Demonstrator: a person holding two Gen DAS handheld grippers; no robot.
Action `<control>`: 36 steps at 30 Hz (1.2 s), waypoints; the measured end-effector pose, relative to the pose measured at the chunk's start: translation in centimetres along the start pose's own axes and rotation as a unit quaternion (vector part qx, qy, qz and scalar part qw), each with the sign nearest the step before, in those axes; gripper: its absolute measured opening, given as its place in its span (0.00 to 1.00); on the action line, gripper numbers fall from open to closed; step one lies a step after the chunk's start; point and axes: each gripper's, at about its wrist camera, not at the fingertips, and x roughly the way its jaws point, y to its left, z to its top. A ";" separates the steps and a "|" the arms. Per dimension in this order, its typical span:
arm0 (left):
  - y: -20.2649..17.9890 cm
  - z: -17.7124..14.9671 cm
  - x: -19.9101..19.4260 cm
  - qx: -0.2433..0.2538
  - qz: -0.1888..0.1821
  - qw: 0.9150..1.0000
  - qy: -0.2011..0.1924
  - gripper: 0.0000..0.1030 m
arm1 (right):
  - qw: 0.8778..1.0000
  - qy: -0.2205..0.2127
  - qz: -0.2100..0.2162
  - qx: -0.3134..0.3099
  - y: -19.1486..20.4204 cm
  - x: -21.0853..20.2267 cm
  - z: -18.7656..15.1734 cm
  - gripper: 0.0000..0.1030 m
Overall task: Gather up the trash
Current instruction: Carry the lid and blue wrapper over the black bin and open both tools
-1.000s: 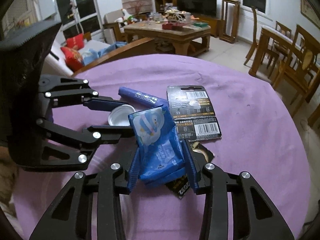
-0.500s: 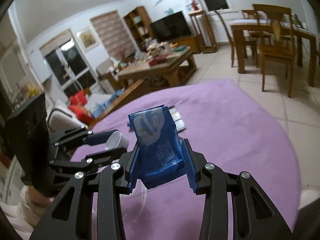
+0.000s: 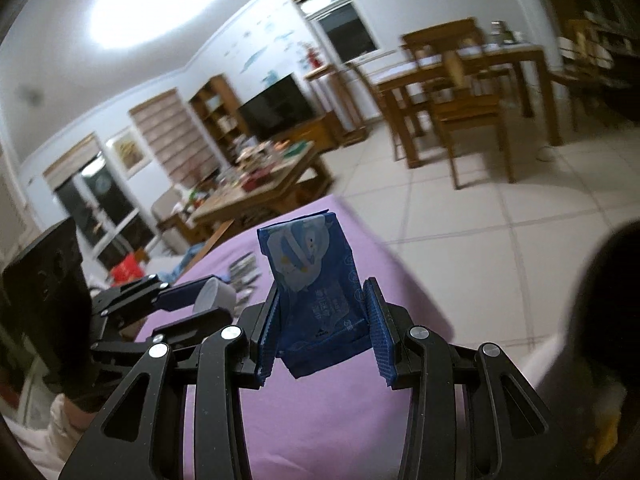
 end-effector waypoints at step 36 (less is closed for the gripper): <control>-17.9 5.0 14.1 0.061 -0.151 0.986 0.041 0.77 | 0.968 -0.111 -0.142 0.174 -22.9 -18.1 -7.8 0.59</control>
